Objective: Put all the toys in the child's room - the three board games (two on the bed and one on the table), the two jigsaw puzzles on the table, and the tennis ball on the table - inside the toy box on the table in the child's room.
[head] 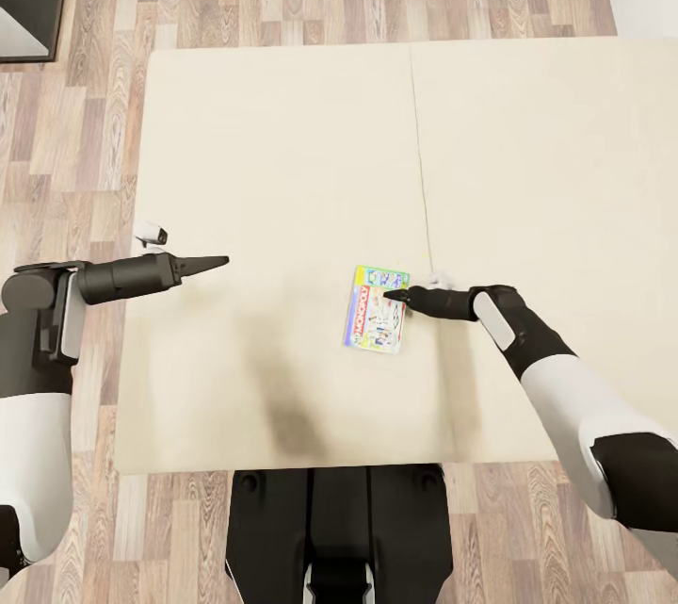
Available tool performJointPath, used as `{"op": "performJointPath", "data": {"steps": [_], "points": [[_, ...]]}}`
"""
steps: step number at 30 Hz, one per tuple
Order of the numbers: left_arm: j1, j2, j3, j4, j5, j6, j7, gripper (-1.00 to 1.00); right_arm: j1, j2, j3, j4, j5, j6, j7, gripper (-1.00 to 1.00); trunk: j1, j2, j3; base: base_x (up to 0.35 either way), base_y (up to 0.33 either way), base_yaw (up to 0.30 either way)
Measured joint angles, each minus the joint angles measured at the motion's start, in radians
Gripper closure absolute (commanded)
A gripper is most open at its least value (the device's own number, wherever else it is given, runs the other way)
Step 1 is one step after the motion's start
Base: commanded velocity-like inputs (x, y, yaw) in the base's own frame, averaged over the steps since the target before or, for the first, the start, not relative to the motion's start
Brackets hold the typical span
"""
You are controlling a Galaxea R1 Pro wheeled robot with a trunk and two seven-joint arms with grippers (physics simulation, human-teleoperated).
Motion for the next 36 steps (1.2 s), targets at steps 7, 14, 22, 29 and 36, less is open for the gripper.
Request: {"op": "performJointPath", "data": {"steps": [7,14,22,29,36], "points": [[0.0,0.001,0.0,0.002,0.0,-0.001,0.0,-1.0,0.0,0.003,0.0,0.001,0.003,0.0,0.0,-1.0,0.0,0.0,0.0,0.0,0.062,0.0],[0.0,0.0,0.0,0.003,0.0,-0.002,0.0,-1.0,0.0,0.003,0.0,0.0,0.001,0.0,0.0,-1.0,0.0,0.0,0.0,0.0,0.018,0.0],[0.0,-0.002,0.0,0.003,0.0,-0.001,0.0,-1.0,0.001,0.004,0.0,0.0,0.003,-0.003,0.0,-1.0,0.0,0.0,0.0,0.0,0.022,0.0],[0.0,-0.002,0.0,0.004,0.0,-0.001,0.0,-1.0,0.0,0.004,0.0,0.0,0.003,-0.004,0.0,-1.0,0.0,0.0,0.0,0.0,0.052,0.0],[0.0,-0.002,0.0,0.004,0.0,-0.001,0.0,-1.0,0.001,0.005,0.001,0.0,0.003,-0.006,0.0,-1.0,0.0,0.0,0.0,0.0,0.086,0.0]]}}
